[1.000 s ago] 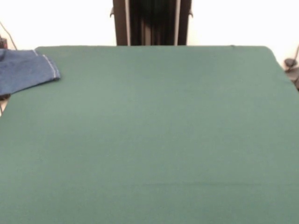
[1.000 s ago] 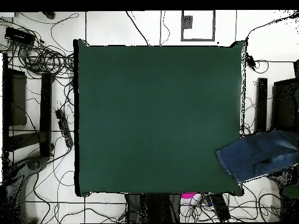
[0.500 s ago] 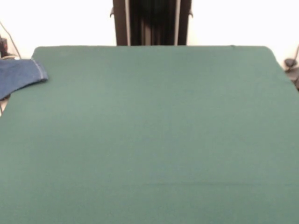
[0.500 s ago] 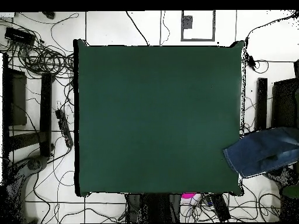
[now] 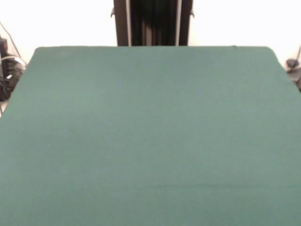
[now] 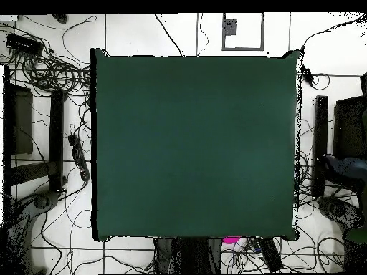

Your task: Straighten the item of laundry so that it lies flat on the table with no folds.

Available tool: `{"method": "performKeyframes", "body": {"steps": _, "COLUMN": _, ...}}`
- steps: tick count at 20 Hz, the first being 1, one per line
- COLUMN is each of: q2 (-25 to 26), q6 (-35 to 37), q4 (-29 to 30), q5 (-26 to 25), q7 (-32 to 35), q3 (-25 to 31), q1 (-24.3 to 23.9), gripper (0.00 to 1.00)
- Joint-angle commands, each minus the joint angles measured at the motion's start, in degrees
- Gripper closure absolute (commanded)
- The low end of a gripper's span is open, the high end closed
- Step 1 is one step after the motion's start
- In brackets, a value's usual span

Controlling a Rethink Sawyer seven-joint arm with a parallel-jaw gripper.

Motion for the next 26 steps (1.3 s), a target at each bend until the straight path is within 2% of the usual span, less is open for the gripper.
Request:
{"method": "performKeyframes", "body": {"steps": 1, "q2": -1.37, "q6": 5.69, "q4": -3.78, "q5": -0.08, "q7": -24.42, "q3": 6.82, "q1": 0.61, "gripper": 1.0}}
{"method": "performKeyframes", "body": {"steps": 3, "q2": -1.46, "q6": 6.36, "q4": -3.78, "q5": -0.11, "q7": -23.94, "q3": 6.29, "q1": 1.31, "gripper": 1.0}}
{"method": "performKeyframes", "body": {"steps": 14, "q2": -8.52, "q6": 5.21, "q4": 9.21, "q5": 1.52, "q7": -13.48, "q3": 0.25, "q1": 6.09, "gripper": 1.0}}
{"method": "performKeyframes", "body": {"steps": 26, "q2": -13.63, "q6": -0.05, "q4": 20.42, "q5": 2.17, "q7": -3.95, "q3": -3.79, "q1": 9.05, "gripper": 1.0}}
